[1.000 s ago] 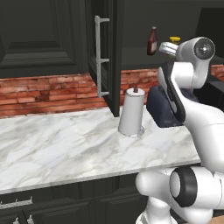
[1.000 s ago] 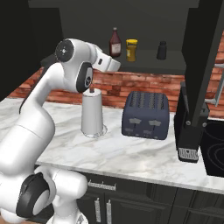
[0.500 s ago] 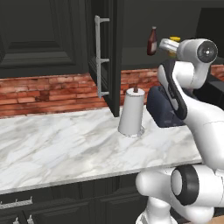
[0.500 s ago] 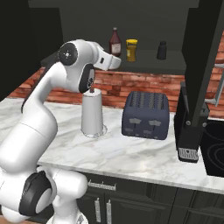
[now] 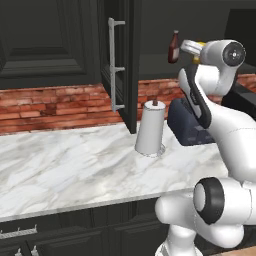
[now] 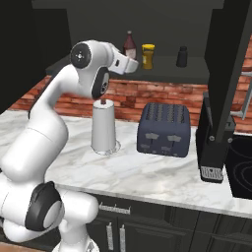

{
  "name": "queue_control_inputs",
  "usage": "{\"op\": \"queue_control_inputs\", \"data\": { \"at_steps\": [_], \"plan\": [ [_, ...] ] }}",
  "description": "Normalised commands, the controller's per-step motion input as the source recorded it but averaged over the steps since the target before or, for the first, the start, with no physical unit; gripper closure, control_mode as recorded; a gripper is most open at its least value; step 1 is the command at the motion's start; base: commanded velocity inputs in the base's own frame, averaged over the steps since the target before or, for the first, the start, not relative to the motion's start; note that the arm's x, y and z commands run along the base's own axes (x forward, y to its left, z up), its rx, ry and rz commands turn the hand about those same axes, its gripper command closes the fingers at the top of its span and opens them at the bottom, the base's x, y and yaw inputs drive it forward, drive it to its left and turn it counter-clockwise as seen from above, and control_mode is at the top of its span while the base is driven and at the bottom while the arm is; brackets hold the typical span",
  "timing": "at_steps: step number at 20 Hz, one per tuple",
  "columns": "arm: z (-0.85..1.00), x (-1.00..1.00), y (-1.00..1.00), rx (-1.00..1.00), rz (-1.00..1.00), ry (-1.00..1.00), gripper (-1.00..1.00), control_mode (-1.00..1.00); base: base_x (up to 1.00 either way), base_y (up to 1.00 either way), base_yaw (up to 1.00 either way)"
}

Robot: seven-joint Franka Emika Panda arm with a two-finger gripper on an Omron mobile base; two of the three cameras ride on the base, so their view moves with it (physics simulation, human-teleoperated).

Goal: Collect the turmeric, ketchup, and shaker from the cabinet and place them next to the stove.

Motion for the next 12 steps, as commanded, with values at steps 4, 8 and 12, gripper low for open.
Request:
{"op": "queue_control_inputs", "data": {
  "at_steps": [4,8,12],
  "plan": [
    [0.01,0.43,0.00,0.00,0.02,0.00,-1.00,-1.00,0.00,0.00,0.00],
    [0.03,0.36,0.00,-0.01,0.00,0.00,-1.00,-1.00,0.00,0.00,0.00],
    [0.00,0.25,-0.05,-0.06,0.00,0.00,-1.00,-1.00,0.00,0.00,0.00]
  ]
}}
